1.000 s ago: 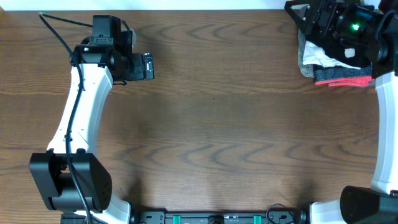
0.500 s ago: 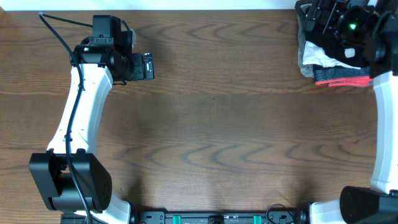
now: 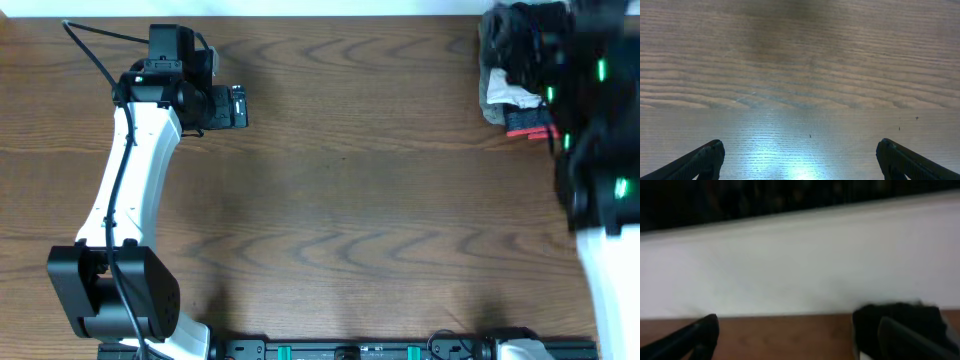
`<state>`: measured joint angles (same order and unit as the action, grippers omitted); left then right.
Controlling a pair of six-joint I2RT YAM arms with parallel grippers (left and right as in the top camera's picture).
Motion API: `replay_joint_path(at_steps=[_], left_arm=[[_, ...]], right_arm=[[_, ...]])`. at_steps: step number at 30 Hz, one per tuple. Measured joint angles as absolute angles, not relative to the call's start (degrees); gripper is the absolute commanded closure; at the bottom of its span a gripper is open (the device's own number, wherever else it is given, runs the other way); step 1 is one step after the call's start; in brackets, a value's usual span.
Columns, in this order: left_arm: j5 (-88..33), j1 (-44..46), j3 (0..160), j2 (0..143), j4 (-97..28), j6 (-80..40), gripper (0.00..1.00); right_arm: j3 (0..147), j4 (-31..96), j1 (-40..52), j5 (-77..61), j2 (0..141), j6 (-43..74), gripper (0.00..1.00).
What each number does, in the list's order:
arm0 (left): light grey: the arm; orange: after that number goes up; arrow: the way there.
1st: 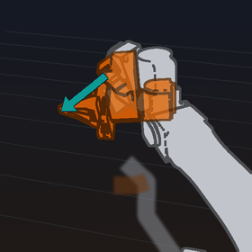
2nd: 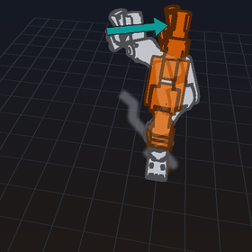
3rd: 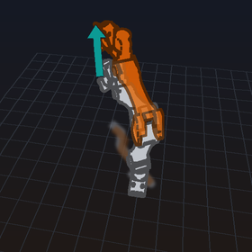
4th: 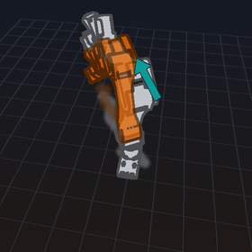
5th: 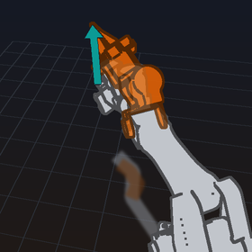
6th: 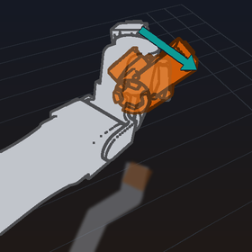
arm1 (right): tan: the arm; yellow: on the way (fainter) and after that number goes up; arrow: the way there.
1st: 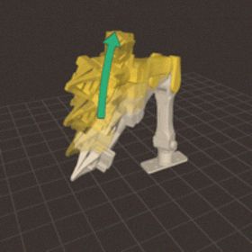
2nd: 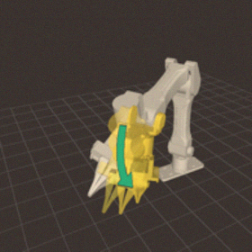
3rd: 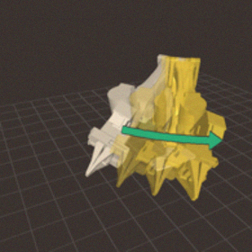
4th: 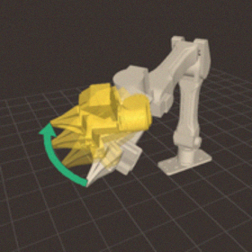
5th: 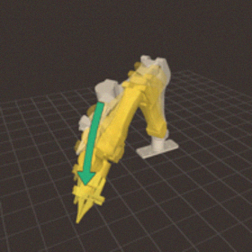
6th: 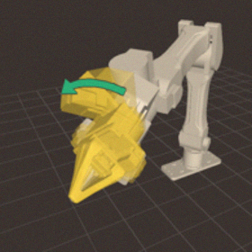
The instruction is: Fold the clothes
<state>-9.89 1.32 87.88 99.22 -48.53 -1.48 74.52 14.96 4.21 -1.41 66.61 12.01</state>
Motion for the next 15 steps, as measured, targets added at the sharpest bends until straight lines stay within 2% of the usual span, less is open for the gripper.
replay_joint_path(at_steps=[8, 15], left_arm=[[-9.89, 1.32, 87.88, 99.22, -48.56, -1.48, 0.02], [-9.85, 1.32, 87.88, 99.22, -48.58, -1.48, 0.02]], right_arm=[[40.97, 0.58, 3.53, -1.43, 49.95, 12.49, 0.01], [23.18, -3.25, 1.5, -1.72, 36.07, 13.26, 0.01]])
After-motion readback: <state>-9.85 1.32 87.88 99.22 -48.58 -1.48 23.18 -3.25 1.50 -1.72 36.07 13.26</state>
